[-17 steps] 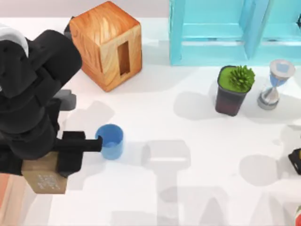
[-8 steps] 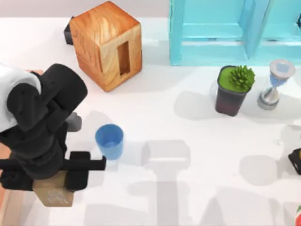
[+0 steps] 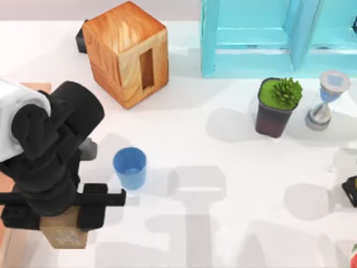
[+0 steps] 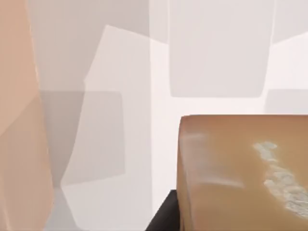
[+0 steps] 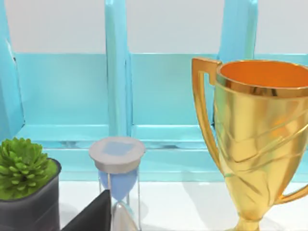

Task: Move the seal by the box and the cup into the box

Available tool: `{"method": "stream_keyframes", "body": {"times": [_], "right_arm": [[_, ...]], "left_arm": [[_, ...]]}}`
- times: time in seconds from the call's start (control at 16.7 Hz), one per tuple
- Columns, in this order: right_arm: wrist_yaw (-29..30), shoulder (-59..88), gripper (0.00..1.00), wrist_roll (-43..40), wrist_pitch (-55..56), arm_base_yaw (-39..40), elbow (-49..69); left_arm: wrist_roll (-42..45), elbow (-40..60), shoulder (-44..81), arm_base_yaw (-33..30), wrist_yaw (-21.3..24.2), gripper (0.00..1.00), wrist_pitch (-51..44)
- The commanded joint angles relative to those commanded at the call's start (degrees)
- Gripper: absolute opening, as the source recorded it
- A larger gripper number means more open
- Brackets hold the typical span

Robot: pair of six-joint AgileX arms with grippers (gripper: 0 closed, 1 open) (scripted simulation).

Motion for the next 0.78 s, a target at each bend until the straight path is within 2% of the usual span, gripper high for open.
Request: {"method": "stream_keyframes", "body": {"times": [0.6,0.78], "right_arm": [[0.0,0.0,1.00,0.0,0.0,0.0,0.0],[0.0,0.0,1.00,0.0,0.0,0.0,0.0]], "left_arm": [[0.0,0.0,0.0,0.0,0.0,0.98,0.0],[0.0,0.0,0.0,0.0,0.0,1.00,0.0]]}}
